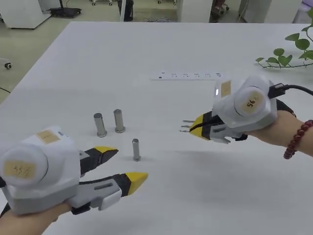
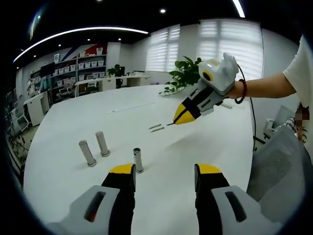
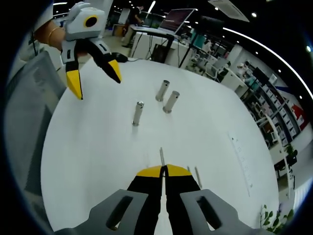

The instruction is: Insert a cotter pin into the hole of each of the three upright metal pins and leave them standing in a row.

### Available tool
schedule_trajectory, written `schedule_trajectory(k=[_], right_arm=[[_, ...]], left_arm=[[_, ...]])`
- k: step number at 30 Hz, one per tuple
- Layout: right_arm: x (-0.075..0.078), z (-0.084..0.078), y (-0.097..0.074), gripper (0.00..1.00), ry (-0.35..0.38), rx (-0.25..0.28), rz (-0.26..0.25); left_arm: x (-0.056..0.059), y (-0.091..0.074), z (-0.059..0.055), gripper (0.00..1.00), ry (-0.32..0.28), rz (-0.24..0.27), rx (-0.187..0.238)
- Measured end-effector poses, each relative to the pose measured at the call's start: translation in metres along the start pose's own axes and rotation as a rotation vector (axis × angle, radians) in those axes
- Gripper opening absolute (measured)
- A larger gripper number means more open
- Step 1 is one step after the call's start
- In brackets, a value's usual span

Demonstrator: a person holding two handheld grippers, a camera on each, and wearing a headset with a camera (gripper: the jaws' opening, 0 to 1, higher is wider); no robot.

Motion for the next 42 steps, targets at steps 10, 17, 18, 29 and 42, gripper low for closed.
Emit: schedule_trajectory(k=[10, 17, 18, 29, 42], right_arm=[[-0.019, 0.017, -0.011, 0.02, -0.088, 0.043, 0.006], [-0.032, 0.028, -0.017, 0.02, -0.142, 0.076, 0.01], [-0.033, 0.029, -0.018, 0.02, -0.148, 0.081, 0.01], [-0.048, 0.041, -0.027, 0.02, -0.198, 0.137, 0.01], [-0.057, 0.051, -0.034, 0.02, -0.216, 0.179, 0.004]], left_arm=[[0.009, 0.015, 0.006, 0.38, -0.075, -0.045, 0.005], [0.013, 0.021, 0.008, 0.32, -0.127, -0.079, 0.004], [0.013, 0.022, 0.008, 0.32, -0.135, -0.082, 0.005], [0.016, 0.026, 0.018, 0.26, -0.324, -0.155, 0.074], [0.026, 0.025, 0.023, 0.15, -0.509, -0.272, 0.147]])
Point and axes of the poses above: the centre of the closed fingertips' face, and the gripper's own axes: y roughly forward along the fingers, x roughly to its right, z roughly out of its top, the point moved 7 cm from there along -y, roughly backward along the fingers
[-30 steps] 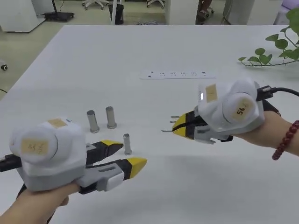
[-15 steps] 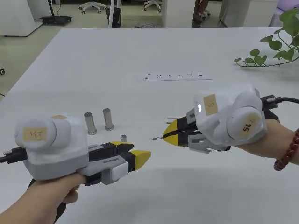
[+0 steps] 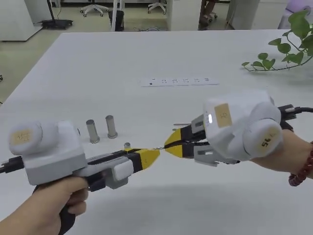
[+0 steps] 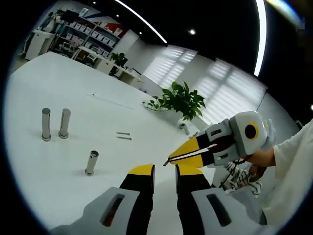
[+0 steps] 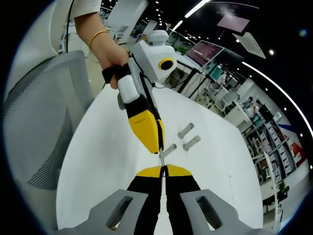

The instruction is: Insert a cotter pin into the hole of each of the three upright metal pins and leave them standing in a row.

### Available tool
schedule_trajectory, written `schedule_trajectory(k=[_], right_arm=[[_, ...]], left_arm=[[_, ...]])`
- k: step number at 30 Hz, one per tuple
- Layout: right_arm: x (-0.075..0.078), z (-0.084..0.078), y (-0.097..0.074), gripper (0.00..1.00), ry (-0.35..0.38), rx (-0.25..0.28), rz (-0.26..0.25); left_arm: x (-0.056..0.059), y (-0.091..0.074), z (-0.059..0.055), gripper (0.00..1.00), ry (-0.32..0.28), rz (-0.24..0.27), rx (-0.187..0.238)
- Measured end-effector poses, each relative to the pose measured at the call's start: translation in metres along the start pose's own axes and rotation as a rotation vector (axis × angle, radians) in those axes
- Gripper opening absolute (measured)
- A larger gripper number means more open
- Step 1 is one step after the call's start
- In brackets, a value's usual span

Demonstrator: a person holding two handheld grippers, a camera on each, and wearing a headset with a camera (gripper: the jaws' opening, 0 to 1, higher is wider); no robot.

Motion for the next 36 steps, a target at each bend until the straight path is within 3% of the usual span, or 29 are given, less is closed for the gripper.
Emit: schedule_trajectory(k=[21, 36], right_arm=[[-0.005, 0.011, 0.001, 0.02, -0.003, 0.042, 0.003], [-0.008, 0.013, 0.001, 0.02, 0.007, 0.049, 0.01]], left_arm=[[0.003, -0.003, -0.002, 0.02, -0.132, -0.057, 0.028], [0.004, -0.004, -0.004, 0.0, -0.167, -0.07, 0.032]])
Point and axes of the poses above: the centre of the closed fingertips' face, and the gripper's own axes: y roughly forward along the fingers, x roughly to its right, z roughly out of its top, the point moved 7 cm from there along -y, roughly backward along the fingers
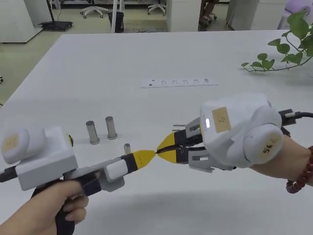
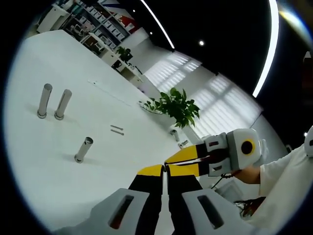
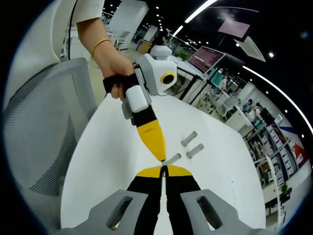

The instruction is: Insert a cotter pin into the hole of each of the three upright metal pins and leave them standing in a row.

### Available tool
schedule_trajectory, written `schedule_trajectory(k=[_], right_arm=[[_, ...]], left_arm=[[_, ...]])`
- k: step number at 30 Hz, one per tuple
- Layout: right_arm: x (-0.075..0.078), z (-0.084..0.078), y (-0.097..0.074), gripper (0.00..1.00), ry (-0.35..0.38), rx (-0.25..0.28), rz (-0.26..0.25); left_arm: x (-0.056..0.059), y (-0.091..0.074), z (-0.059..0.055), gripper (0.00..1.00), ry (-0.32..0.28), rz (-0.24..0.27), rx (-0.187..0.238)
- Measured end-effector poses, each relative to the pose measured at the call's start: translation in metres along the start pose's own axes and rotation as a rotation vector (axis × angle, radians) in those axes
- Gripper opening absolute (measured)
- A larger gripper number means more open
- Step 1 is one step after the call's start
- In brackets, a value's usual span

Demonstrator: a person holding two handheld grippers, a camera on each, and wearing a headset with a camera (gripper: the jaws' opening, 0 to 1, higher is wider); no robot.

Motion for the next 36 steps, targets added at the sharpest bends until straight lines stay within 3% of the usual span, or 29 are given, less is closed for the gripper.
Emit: schedule_trajectory(k=[8, 20, 25, 33, 36], right_arm=[[0.0, 0.0, 0.0, 0.03, 0.012, 0.009, -0.002], [-0.004, -0.003, 0.002, 0.05, 0.049, 0.006, 0.02], [-0.003, -0.006, 0.0, 0.08, 0.128, 0.018, 0.036], [-0.003, -0.013, -0.002, 0.14, 0.323, 0.047, 0.1], [-0.002, -0.014, -0.003, 0.15, 0.344, 0.055, 0.116]], left_arm=[[0.001, 0.0, 0.0, 0.0, 0.018, -0.01, 0.005], [-0.001, -0.005, -0.003, 0.0, 0.128, 0.007, -0.012], [-0.004, -0.008, -0.004, 0.0, 0.193, 0.021, -0.025], [-0.004, -0.011, -0.006, 0.0, 0.358, 0.019, -0.06], [-0.003, -0.011, -0.006, 0.0, 0.391, 0.007, -0.068]])
Point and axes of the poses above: the centre of the closed fingertips' face, and the gripper's own axes: y roughly forward along the fingers, x roughly to its right, z roughly out of its top, the point moved 7 cm from there along -y, roughly backward along the fingers
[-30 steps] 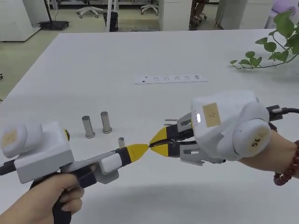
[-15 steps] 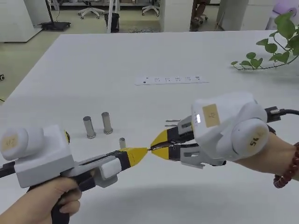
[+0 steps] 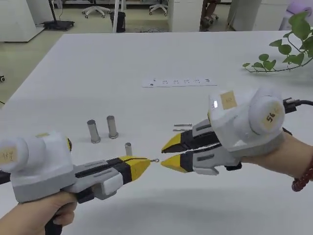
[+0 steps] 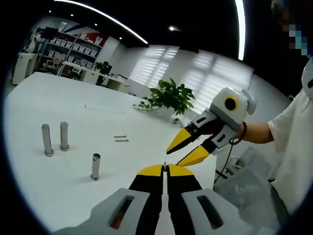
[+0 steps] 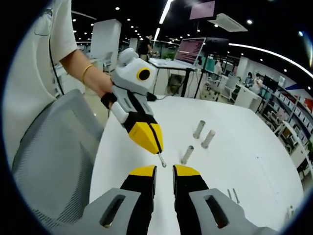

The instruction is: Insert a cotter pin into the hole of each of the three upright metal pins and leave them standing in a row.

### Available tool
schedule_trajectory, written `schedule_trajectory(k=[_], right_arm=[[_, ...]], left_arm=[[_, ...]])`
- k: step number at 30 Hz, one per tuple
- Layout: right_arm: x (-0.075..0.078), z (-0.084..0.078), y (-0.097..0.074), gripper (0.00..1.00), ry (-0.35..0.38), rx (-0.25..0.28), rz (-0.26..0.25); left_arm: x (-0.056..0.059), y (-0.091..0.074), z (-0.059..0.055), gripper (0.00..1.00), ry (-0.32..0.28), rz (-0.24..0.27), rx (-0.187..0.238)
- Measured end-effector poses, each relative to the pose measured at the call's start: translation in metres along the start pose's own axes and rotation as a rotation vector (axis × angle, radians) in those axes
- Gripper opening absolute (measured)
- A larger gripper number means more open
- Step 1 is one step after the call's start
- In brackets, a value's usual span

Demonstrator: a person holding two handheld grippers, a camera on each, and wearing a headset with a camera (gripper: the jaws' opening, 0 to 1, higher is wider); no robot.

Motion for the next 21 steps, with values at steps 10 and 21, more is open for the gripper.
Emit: schedule_trajectory(k=[10, 21], right_arm=[[-0.007, -0.006, -0.003, 0.15, 0.045, -0.005, 0.112], [-0.016, -0.009, -0.003, 0.14, 0.066, -0.018, 0.202]], left_arm=[[0.008, 0.001, -0.001, 0.0, 0.132, -0.078, -0.049], [0.017, 0.002, -0.006, 0.0, 0.193, -0.152, -0.09]])
Point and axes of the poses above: the centre of the closed fingertips' face, and the gripper's own axes: y roughly forward along the fingers, x roughly to its right, z roughly out of its top, the point moved 7 cm from there along -y, roughly backward along the fingers
